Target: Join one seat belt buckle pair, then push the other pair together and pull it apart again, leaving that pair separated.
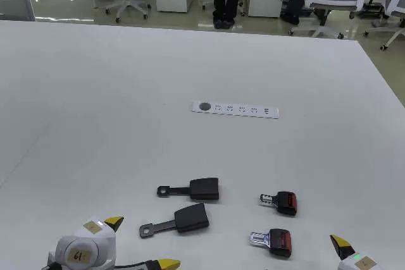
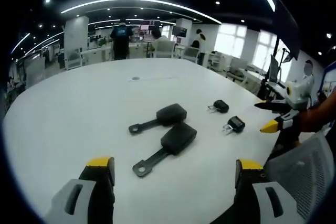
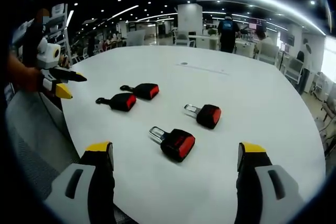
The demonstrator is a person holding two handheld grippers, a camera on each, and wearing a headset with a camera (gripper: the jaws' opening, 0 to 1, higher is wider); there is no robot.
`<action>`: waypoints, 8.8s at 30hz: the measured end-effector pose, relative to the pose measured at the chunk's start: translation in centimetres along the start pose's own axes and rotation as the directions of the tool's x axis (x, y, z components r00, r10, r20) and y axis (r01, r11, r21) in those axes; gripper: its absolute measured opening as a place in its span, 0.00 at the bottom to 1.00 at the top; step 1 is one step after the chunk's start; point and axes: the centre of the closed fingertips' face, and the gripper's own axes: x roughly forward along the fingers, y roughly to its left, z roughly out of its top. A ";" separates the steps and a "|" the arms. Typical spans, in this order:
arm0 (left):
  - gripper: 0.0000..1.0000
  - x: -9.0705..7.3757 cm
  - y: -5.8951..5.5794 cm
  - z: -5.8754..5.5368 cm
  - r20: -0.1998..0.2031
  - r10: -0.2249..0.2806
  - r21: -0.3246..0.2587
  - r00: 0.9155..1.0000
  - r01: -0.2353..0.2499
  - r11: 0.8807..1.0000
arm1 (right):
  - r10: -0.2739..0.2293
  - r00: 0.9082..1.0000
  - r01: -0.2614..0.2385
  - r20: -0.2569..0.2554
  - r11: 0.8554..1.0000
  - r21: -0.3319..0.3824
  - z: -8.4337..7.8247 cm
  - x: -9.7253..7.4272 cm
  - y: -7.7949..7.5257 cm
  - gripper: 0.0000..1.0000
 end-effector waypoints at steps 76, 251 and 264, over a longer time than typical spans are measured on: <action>0.93 0.1 -0.3 0.1 0.002 -0.001 0.001 1.000 0.001 1.000 | 0.035 0.999 -0.035 -0.002 0.999 0.015 -0.4 -0.4 0.5 1.00; 0.33 11.5 -3.0 -2.3 -0.614 -0.310 0.526 0.725 0.670 0.524 | 0.385 0.758 -0.604 -0.526 0.718 -0.345 -2.6 8.9 3.1 0.35; 0.33 11.3 -3.7 -2.1 -0.617 -0.302 0.525 0.727 0.666 0.530 | 0.425 0.761 -0.617 -0.490 0.707 -0.345 -1.8 10.5 6.0 0.35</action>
